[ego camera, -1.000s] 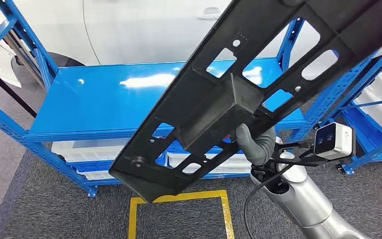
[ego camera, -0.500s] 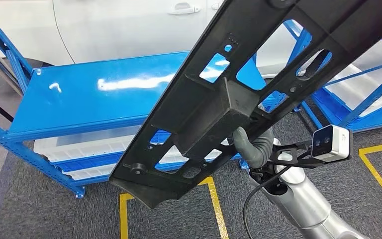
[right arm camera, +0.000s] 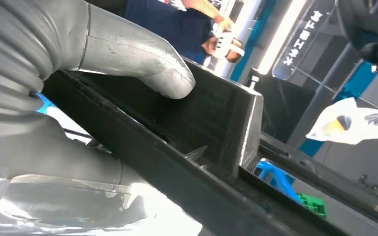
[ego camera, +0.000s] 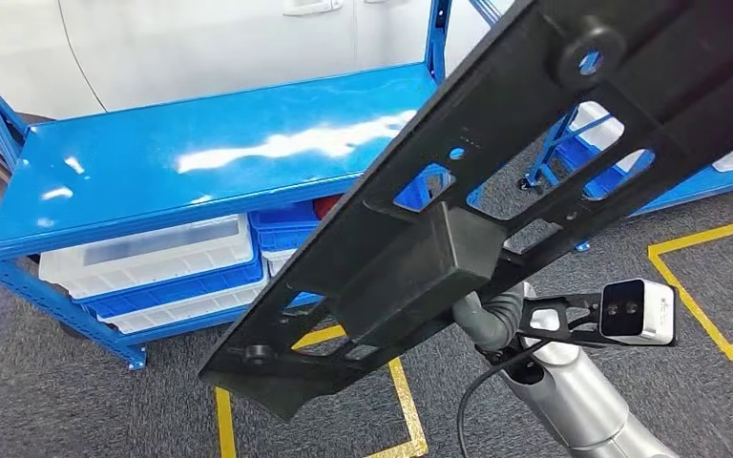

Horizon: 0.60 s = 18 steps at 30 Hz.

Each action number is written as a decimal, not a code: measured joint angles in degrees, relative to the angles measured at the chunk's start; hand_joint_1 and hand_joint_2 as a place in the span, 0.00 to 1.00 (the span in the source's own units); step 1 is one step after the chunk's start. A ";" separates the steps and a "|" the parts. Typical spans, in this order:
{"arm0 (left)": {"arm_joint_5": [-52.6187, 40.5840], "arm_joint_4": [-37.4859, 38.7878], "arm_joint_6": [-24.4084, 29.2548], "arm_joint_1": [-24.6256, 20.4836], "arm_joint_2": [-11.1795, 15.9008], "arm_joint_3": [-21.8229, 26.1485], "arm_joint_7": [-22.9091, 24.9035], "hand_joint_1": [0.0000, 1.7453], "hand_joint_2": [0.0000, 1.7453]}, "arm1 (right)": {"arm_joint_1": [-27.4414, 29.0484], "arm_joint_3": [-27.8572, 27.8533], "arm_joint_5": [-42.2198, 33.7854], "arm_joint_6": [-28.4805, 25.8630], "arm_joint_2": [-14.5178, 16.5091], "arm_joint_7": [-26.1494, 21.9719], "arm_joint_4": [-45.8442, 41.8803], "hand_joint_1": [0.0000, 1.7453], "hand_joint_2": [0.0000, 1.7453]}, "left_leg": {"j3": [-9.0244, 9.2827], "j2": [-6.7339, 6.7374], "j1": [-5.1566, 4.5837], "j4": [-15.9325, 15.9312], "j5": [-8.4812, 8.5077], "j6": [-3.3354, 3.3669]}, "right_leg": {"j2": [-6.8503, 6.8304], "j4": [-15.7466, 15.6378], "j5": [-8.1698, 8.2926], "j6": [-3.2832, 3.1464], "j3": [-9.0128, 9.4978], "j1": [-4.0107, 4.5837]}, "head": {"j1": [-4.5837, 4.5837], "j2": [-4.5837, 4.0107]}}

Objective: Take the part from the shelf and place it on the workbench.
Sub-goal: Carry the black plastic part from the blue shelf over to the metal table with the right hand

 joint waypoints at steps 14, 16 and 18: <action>-0.04 -0.14 0.48 -0.36 -0.06 0.01 -0.52 0.00 1.00 | 1.78 -3.67 5.08 2.58 0.22 -0.24 3.04 1.00 1.00 | 8.91 0.86 -1.58 -1.87 -6.80 2.26 | -3.28 0.22 6.83 0.02 -7.02 1.23 | -0.01 0.00; -0.03 -0.15 0.40 -0.19 -0.04 0.02 -0.55 0.00 1.00 | 1.69 -3.85 5.09 2.45 0.25 -0.18 3.17 1.00 1.00 | 8.09 0.19 -1.37 -2.34 -5.39 2.99 | -2.72 1.29 5.11 0.68 -7.62 1.07 | 0.01 0.00; -0.04 -0.15 0.37 -0.19 -0.06 0.02 -0.55 0.00 1.00 | 1.65 -4.04 5.10 2.29 0.26 -0.16 3.32 1.00 1.00 | 6.65 -0.45 -1.28 -2.48 -3.91 3.53 | -1.29 6.55 -0.37 1.15 -9.18 0.84 | 0.00 0.00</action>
